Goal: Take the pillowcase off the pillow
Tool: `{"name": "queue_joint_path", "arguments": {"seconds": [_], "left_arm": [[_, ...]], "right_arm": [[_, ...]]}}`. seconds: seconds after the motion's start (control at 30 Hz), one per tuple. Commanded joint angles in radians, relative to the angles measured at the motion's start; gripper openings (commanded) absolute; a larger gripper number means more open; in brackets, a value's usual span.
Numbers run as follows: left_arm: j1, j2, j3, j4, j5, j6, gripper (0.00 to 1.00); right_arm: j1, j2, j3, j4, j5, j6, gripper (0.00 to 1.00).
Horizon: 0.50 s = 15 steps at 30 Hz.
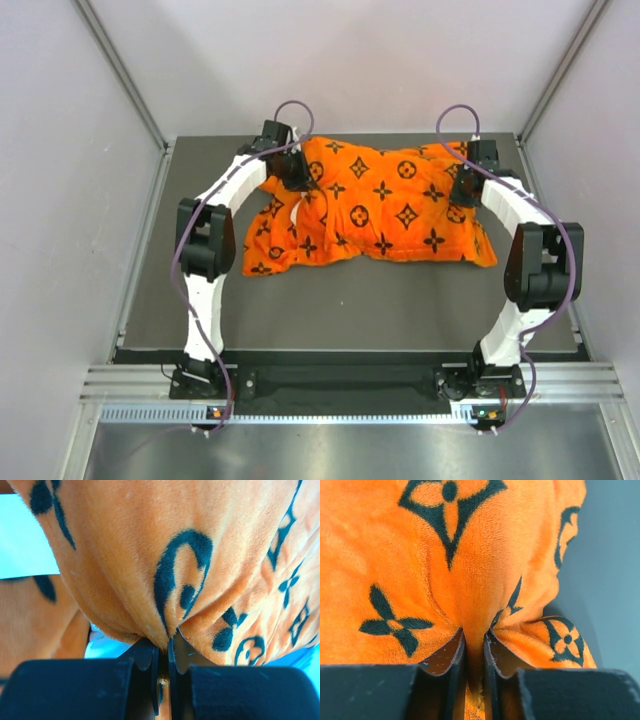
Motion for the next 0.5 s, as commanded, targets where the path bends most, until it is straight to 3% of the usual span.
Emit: {"name": "queue_joint_path", "arguments": {"seconds": [0.0,0.13,0.33,0.47], "left_arm": [[-0.003,-0.171,-0.114,0.015,-0.074,0.084,0.07],[-0.002,-0.263,-0.248,0.035,-0.103,0.085,0.08],[0.011,-0.331,-0.285,-0.025,-0.166,0.101,0.11],[0.040,-0.375,-0.317,-0.036,-0.172,0.130,0.26]], "right_arm": [[0.001,-0.062,0.049,0.072,-0.020,-0.019,0.15],[0.001,-0.088,0.038,0.069,-0.020,-0.023,0.18],[-0.003,-0.105,0.021,0.069,-0.004,-0.020,0.18],[-0.003,-0.116,0.001,0.069,-0.001,-0.017,0.18]]}}
